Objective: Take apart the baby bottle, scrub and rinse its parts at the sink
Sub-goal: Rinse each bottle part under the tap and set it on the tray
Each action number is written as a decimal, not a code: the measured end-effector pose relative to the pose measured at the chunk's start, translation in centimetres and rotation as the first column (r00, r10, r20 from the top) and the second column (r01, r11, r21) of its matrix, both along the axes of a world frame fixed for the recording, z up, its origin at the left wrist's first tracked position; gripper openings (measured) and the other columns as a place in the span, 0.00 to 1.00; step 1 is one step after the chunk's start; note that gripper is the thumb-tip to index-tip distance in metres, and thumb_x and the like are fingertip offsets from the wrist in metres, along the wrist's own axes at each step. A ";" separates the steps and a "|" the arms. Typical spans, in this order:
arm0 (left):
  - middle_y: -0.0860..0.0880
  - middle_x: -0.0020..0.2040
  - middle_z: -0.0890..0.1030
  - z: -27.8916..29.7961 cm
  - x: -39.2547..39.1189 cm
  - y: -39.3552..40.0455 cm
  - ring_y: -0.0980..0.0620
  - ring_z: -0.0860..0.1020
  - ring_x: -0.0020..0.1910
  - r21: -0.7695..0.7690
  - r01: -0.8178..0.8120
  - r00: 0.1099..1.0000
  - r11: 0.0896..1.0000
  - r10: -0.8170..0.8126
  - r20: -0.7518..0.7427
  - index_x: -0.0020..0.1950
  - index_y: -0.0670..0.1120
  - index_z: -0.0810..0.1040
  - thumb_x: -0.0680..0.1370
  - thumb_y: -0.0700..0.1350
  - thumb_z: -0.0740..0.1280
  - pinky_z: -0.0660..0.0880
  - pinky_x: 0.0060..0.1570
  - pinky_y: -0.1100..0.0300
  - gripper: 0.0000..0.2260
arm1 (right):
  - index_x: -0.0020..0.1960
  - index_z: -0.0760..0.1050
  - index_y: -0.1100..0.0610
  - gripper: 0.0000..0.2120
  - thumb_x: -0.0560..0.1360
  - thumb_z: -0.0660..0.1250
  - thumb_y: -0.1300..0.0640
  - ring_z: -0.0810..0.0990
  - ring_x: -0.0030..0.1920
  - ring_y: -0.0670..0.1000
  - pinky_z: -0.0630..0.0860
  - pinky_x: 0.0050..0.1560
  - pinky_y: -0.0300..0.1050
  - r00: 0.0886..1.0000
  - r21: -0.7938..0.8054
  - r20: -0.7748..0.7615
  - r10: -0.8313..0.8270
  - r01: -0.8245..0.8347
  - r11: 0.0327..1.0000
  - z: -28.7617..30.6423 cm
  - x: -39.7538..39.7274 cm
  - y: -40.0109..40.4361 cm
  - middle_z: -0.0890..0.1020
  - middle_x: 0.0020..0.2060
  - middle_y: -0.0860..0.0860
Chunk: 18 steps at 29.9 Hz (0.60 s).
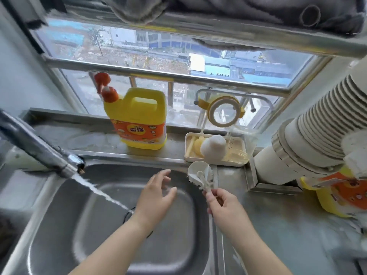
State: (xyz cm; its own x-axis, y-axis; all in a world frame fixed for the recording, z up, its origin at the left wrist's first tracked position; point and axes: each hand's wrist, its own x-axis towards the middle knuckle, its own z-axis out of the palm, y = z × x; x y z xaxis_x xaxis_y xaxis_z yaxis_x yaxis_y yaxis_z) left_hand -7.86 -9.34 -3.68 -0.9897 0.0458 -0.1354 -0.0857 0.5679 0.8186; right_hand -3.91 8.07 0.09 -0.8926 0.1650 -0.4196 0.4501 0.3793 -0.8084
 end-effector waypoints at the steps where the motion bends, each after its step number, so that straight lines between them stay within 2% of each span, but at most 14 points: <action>1: 0.53 0.50 0.76 -0.3 0.8 -1.9 0.57 0.76 0.45 -0.013 -0.022 0.999 1.000 0.023 0.023 0.65 0.49 0.72 0.74 0.41 0.69 0.69 0.50 0.65 0.19 | 0.46 0.77 0.50 0.07 0.79 0.61 0.53 0.72 0.32 0.45 0.69 0.35 0.38 0.999 0.004 0.007 0.031 -0.031 1.000 -0.1 -0.1 -1.4 0.75 0.29 0.44; 3: 0.55 0.49 0.76 -0.7 1.9 -5.6 0.59 0.76 0.44 -0.031 -0.086 0.993 0.996 0.088 0.075 0.64 0.52 0.71 0.75 0.42 0.68 0.69 0.49 0.65 0.18 | 0.46 0.77 0.48 0.07 0.78 0.61 0.51 0.71 0.32 0.44 0.67 0.34 0.38 0.996 0.019 0.014 0.090 -0.090 0.996 -0.4 -0.2 -4.2 0.74 0.28 0.43; 5: 0.54 0.48 0.77 -0.9 2.7 -9.1 0.61 0.77 0.42 0.017 -0.156 0.979 0.988 0.152 0.139 0.58 0.56 0.70 0.76 0.41 0.66 0.71 0.47 0.67 0.15 | 0.46 0.77 0.48 0.07 0.78 0.62 0.49 0.71 0.32 0.44 0.67 0.36 0.39 0.991 0.024 0.018 0.133 -0.134 0.991 -0.9 -0.2 -6.8 0.74 0.27 0.42; 7: 0.52 0.48 0.79 -0.9 3.0 -12.2 0.56 0.78 0.44 0.089 -0.212 0.968 0.973 0.197 0.159 0.54 0.58 0.71 0.77 0.41 0.66 0.73 0.43 0.66 0.12 | 0.46 0.78 0.48 0.07 0.78 0.62 0.50 0.71 0.32 0.43 0.68 0.37 0.40 0.988 0.022 0.021 0.151 -0.152 0.988 -1.2 0.0 -9.0 0.74 0.26 0.42; 9: 0.51 0.47 0.79 -0.9 2.9 -14.8 0.53 0.78 0.46 0.094 -0.232 0.966 0.968 0.217 0.141 0.58 0.58 0.70 0.78 0.42 0.65 0.72 0.41 0.67 0.14 | 0.46 0.78 0.48 0.07 0.78 0.62 0.51 0.71 0.29 0.42 0.68 0.34 0.38 0.987 0.024 0.025 0.158 -0.158 0.987 -1.4 0.3 -10.8 0.74 0.24 0.42; 12: 0.51 0.46 0.77 -1.2 1.5 -17.8 0.53 0.77 0.45 0.055 -0.264 0.962 0.963 0.260 0.080 0.63 0.61 0.67 0.78 0.43 0.64 0.74 0.44 0.60 0.18 | 0.46 0.78 0.49 0.07 0.78 0.62 0.52 0.70 0.26 0.40 0.66 0.32 0.37 0.989 0.016 0.026 0.144 -0.144 0.989 -1.5 0.8 -13.0 0.74 0.23 0.42; 14: 0.49 0.46 0.77 -1.4 -0.1 -19.4 0.51 0.76 0.43 0.049 -0.300 0.953 0.953 0.297 0.053 0.66 0.57 0.68 0.78 0.44 0.63 0.73 0.43 0.57 0.18 | 0.46 0.79 0.49 0.07 0.78 0.62 0.53 0.69 0.25 0.40 0.65 0.31 0.36 0.992 0.010 0.033 0.121 -0.121 0.993 -1.5 1.0 -14.2 0.74 0.23 0.42; 18: 0.50 0.52 0.78 -1.2 -2.6 -21.3 0.51 0.75 0.46 0.030 -0.335 0.941 0.942 0.333 0.065 0.69 0.53 0.69 0.80 0.44 0.61 0.65 0.44 0.64 0.18 | 0.47 0.79 0.50 0.07 0.78 0.62 0.55 0.69 0.26 0.43 0.66 0.31 0.40 0.998 0.008 0.045 0.047 -0.048 0.999 -1.6 1.1 -15.7 0.74 0.23 0.44</action>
